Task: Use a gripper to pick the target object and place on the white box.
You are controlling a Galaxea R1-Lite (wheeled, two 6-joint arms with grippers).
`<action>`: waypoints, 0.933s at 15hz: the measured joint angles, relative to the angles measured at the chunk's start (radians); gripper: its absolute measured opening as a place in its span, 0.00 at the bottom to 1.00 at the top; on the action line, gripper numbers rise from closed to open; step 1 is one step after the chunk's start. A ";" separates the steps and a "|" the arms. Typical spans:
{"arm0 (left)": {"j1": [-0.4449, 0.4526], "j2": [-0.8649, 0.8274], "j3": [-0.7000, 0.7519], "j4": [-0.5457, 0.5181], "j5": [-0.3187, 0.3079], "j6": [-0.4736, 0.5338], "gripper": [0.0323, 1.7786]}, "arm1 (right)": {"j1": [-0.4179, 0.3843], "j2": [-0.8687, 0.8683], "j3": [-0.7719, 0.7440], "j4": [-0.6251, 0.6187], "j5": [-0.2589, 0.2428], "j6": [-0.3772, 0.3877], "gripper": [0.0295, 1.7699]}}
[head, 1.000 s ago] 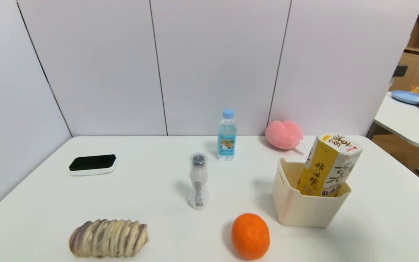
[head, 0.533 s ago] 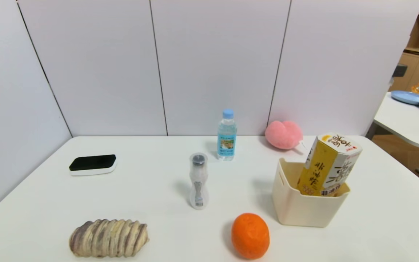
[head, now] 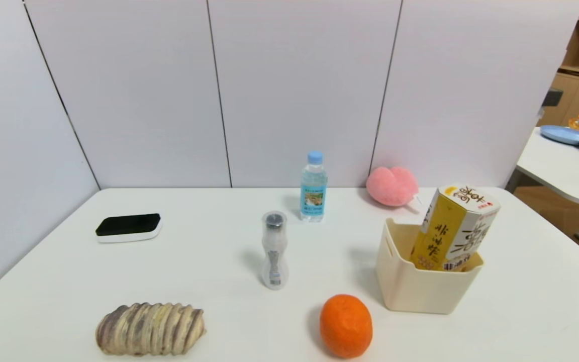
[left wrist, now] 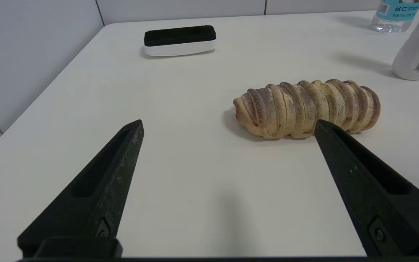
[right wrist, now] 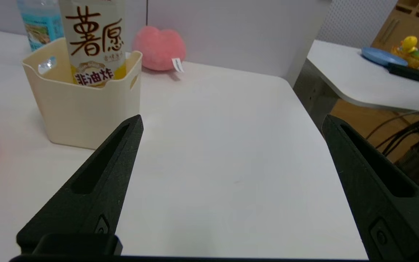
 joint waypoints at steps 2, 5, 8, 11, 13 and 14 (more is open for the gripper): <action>0.000 0.000 0.000 0.000 0.000 0.000 0.95 | -0.003 -0.050 0.033 -0.034 0.013 0.003 0.96; 0.000 0.000 0.000 0.000 0.000 0.000 0.95 | -0.005 -0.117 0.073 -0.037 0.022 0.000 0.96; 0.000 0.000 0.000 0.000 0.001 0.000 0.95 | -0.006 -0.163 0.113 -0.056 0.055 0.003 0.96; 0.000 0.000 0.000 0.000 0.001 0.000 0.95 | -0.006 -0.180 0.156 -0.087 0.058 -0.003 0.96; 0.000 0.000 0.000 0.000 0.000 0.000 0.95 | -0.006 -0.183 0.190 -0.118 0.059 -0.004 0.96; 0.000 0.000 0.000 0.000 0.000 0.000 0.95 | -0.006 -0.183 0.214 -0.137 0.059 -0.004 0.96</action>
